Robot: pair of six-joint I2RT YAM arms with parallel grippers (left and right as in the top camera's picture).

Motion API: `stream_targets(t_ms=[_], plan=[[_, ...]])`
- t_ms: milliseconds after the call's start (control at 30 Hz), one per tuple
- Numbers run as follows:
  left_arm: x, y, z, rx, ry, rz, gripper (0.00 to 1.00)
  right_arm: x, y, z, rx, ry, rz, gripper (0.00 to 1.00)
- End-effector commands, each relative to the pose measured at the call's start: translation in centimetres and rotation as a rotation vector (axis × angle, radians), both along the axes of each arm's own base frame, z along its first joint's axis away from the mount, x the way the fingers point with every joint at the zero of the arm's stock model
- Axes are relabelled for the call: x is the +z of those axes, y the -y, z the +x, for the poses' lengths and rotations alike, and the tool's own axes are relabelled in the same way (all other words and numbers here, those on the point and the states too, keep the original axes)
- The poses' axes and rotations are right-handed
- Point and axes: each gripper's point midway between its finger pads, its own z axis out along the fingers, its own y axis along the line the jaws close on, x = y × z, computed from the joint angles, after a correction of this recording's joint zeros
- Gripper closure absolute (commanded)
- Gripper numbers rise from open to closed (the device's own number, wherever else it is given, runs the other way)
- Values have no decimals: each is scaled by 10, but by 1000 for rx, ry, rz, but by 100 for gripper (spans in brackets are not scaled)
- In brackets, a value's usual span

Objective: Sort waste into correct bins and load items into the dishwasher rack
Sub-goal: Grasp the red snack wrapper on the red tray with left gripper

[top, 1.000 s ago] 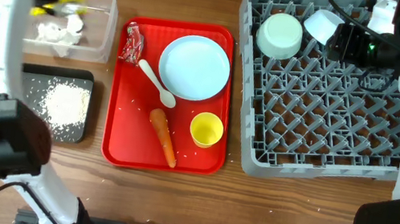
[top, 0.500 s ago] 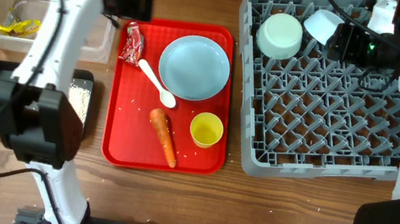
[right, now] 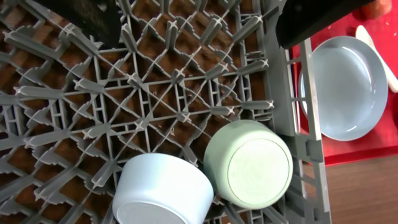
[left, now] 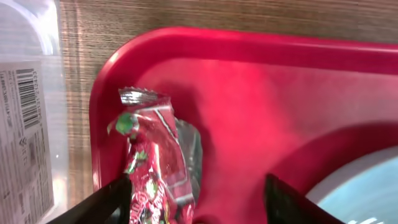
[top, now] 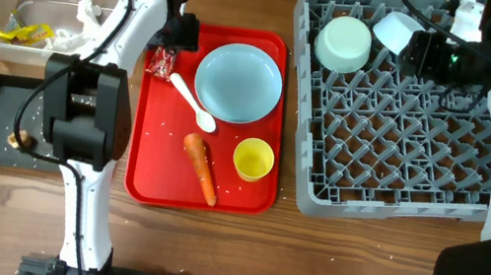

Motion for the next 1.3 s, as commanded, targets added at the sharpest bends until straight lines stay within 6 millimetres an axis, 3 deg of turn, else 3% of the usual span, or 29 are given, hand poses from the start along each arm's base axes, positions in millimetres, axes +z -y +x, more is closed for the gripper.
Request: stream_targets(t_ms=[0, 200, 567, 600, 633, 700, 800, 933, 967, 1000, 1033, 1067, 1133, 1267], plan=[[-18, -8, 3, 32, -19, 12, 41, -8, 1, 2, 10, -19, -14, 18], [-23, -8, 3, 32, -27, 12, 73, -8, 1, 2, 10, -19, -14, 18], [-46, -10, -10, 31, -63, 17, 75, -7, 1, 3, 32, -11, -26, 18], [-46, -10, -10, 31, -64, 17, 78, -7, 1, 3, 32, -11, -26, 17], [-46, -10, -10, 31, -64, 17, 96, -7, 1, 3, 32, -11, -26, 17], [-45, -8, -10, 28, -62, 17, 96, -7, 1, 3, 32, -11, -26, 18], [-21, -4, -3, 24, -19, 0, 96, -7, 1, 3, 32, -11, -26, 17], [51, -3, 9, 24, 108, -16, 96, -7, 1, 3, 30, -12, -24, 17], [60, -3, 8, 24, 120, -17, 96, -7, 1, 3, 30, -12, -24, 17], [69, -4, 3, 25, 120, -15, 88, -7, 1, 3, 30, -12, -25, 18], [69, -8, -1, 29, 106, 3, 63, -7, 1, 3, 30, -12, -25, 17], [66, -14, -6, 37, 85, 38, 50, -7, 1, 3, 30, -12, -25, 18], [52, -22, -12, 46, 48, 85, 41, -7, 1, 3, 30, -12, -25, 18], [-3, -24, -25, 38, -55, 101, 30, -7, 1, 3, 30, -12, -25, 17]])
